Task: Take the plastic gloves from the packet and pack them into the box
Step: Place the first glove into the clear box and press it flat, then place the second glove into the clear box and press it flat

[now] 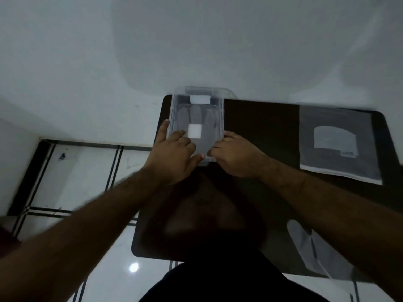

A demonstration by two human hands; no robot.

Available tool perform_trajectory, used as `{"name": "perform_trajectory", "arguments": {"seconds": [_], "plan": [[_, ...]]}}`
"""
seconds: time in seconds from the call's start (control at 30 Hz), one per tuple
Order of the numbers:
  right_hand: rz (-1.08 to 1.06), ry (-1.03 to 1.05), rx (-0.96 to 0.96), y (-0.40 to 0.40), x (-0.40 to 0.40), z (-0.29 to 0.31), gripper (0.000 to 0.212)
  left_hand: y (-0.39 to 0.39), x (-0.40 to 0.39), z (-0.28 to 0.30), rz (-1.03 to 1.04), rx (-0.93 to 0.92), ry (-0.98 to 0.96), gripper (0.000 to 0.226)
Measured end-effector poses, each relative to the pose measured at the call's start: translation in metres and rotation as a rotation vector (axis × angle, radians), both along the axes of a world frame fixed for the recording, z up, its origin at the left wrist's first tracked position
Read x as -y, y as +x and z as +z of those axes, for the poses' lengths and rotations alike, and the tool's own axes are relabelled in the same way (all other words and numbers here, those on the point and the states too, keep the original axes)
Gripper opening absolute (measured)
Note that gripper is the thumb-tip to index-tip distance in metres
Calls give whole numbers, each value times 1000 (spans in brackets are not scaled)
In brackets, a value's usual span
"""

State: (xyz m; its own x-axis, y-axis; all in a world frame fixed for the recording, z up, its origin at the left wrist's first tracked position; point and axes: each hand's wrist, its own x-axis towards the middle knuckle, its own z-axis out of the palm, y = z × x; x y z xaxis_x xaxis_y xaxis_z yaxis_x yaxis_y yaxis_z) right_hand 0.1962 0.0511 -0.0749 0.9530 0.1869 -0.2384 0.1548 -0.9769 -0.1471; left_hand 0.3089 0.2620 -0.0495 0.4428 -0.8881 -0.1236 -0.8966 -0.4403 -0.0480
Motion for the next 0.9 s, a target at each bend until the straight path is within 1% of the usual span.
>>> {"name": "perform_trajectory", "arguments": {"seconds": [0.07,0.13,0.2,0.3,0.37,0.43,0.5,0.53,0.57,0.63,0.67,0.7,0.73,0.8,0.87,0.9], "plan": [[-26,60,28,-31,4,5,35,-38,4,7,22,-75,-43,54],[-21,78,77,-74,14,6,36,-80,12,9,-8,-132,-86,42],[-14,88,126,-127,28,1,34,-125,20,0,-45,-212,-131,35],[-67,125,116,-211,56,-12,41,-194,38,-23,-114,-334,-174,31],[-129,121,44,-263,74,-16,41,-240,56,-35,-189,-388,-143,34],[-233,122,-90,-316,89,-16,36,-286,74,-48,-269,-453,-69,39],[-292,136,-187,-369,100,-24,31,-329,89,-64,-323,-502,3,43],[-304,148,-206,-394,102,-30,31,-348,95,-74,-347,-504,27,47],[-308,142,-217,-417,103,-38,36,-364,98,-84,-368,-493,52,52],[-299,68,-253,-457,105,-60,61,-389,103,-103,-387,-452,98,62],[-298,35,-285,-473,104,-71,74,-399,106,-111,-379,-428,114,64],[-294,16,-306,-484,102,-79,82,-407,108,-118,-363,-404,128,63],[-294,1,-313,-492,97,-85,86,-414,109,-123,-347,-378,139,61],[-283,-24,-299,-500,88,-95,86,-423,109,-133,-320,-331,141,55],[-290,-46,-230,-503,81,-103,81,-427,106,-139,-308,-297,105,48],[-299,-48,-168,-502,79,-106,75,-427,104,-139,-308,-275,91,43]]}}
